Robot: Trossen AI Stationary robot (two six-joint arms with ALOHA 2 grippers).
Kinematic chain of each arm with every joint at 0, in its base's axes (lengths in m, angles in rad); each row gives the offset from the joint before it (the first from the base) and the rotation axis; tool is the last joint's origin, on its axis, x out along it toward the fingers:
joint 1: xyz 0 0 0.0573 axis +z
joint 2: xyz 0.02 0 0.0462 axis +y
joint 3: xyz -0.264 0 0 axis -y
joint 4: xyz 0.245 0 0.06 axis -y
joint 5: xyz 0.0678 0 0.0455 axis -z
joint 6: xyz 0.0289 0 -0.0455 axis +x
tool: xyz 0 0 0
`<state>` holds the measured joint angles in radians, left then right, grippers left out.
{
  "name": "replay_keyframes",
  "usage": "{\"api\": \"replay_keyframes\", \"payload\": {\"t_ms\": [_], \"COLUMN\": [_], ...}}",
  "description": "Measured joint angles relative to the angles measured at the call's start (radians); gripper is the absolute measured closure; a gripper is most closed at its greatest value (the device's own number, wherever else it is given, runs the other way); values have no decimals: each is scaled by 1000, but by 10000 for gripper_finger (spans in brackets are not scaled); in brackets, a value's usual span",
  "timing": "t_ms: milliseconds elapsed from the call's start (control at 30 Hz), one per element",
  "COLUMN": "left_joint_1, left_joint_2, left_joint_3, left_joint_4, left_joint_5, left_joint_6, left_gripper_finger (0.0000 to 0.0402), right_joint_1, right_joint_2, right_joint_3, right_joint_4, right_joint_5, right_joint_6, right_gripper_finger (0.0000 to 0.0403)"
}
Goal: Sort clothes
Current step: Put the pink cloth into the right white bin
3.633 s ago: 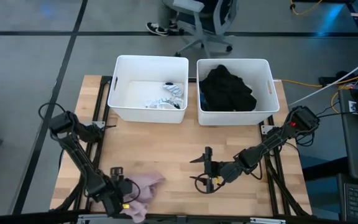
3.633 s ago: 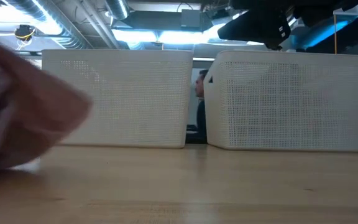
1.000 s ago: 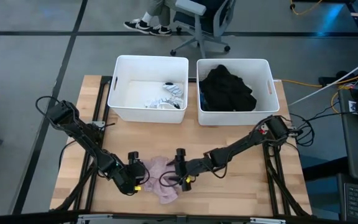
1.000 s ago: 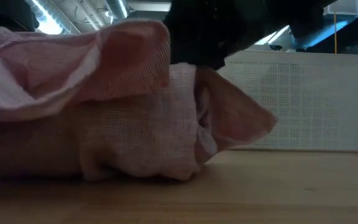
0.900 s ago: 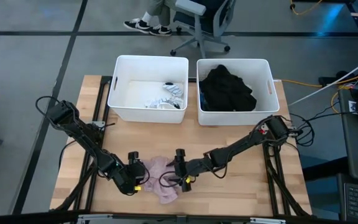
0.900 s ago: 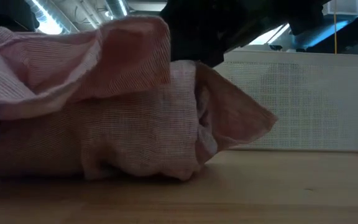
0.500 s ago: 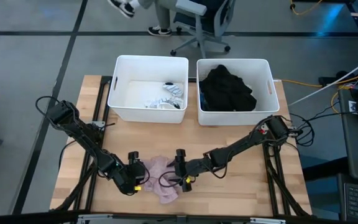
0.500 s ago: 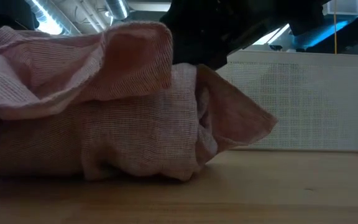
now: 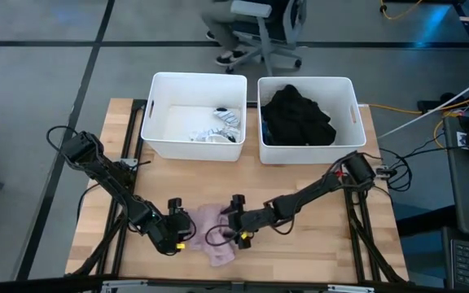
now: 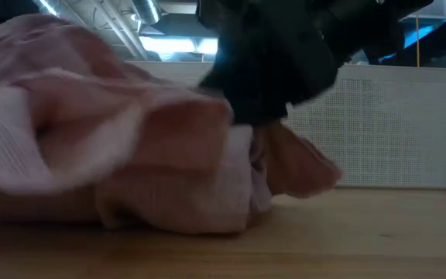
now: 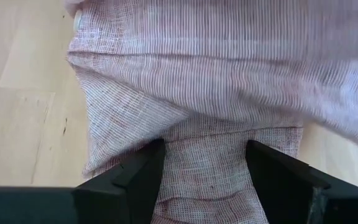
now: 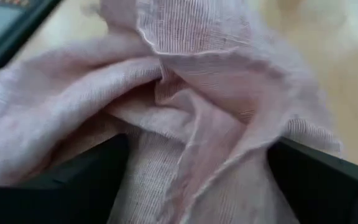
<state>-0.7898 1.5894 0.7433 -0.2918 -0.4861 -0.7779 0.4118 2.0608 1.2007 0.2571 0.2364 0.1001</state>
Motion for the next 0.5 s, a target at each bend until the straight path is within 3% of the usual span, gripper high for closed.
{"api": "replay_keyframes", "payload": {"t_ms": [200,500], "left_joint_1": [2,5], "left_joint_2": [0,0], "left_joint_3": [0,0], "left_joint_4": [6,18], "left_joint_5": [-8,-23], "left_joint_6": [0,8], "left_gripper_finger": [181,181], "right_joint_1": [0,0], "right_joint_2": [26,41], "right_joint_3": [2,2], "right_joint_4": [-39,-45], "right_joint_5": [-3,-10], "right_joint_6": [1,63], "right_gripper_finger": [43,43]}}
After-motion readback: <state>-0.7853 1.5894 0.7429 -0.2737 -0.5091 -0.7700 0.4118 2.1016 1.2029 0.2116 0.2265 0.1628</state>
